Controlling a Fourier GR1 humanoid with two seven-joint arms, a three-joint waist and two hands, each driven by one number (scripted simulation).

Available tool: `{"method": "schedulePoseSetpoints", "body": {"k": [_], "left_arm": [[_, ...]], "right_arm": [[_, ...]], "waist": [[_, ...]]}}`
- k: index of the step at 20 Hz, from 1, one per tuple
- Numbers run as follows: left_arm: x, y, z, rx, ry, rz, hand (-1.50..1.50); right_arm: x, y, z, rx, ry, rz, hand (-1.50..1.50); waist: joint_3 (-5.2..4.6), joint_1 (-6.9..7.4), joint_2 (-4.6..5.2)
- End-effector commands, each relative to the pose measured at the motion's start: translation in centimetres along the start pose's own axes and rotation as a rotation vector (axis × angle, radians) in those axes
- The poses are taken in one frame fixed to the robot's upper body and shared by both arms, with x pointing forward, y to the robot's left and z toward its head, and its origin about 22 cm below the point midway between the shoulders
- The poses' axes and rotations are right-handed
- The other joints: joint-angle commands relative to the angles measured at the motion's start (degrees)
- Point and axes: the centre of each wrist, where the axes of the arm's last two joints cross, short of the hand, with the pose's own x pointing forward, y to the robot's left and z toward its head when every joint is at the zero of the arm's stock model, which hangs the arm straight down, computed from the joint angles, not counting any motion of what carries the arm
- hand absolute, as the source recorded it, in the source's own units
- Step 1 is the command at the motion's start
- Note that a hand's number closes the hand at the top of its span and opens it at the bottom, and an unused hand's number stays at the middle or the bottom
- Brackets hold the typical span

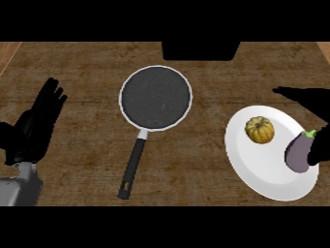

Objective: Pick the squash from the plate and place it in the pan

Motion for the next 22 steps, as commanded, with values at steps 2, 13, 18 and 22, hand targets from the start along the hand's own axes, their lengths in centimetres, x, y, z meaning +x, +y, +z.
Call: {"method": "schedulePoseSetpoints", "body": {"k": [2,13,18,22], "left_arm": [[1.1,-0.1,-1.6,0.009,-0.004,0.013,0.00],[0.5,-0.4,-0.4,0.003,-0.009,0.001,0.00],[-0.1,-1.3,0.6,-0.009,-0.005,-0.002,0.00],[0.3,-0.8,-0.8,0.013,0.012,-0.010,0.00]], "right_arm": [[2.7,0.9,-1.8,0.019,0.024,0.014,-1.50],[-1.2,2.7,-4.6,0.059,0.087,0.014,-1.50],[0.4,2.6,-6.4,0.101,0.092,0.028,-1.50],[-0.7,5.1,-6.4,0.097,0.086,0.022,-1.50]], "waist": [[-0.01,-0.12,0.07],[0.01,0.09,0.11],[0.01,0.24,0.09],[0.00,-0.13,0.06]]}}
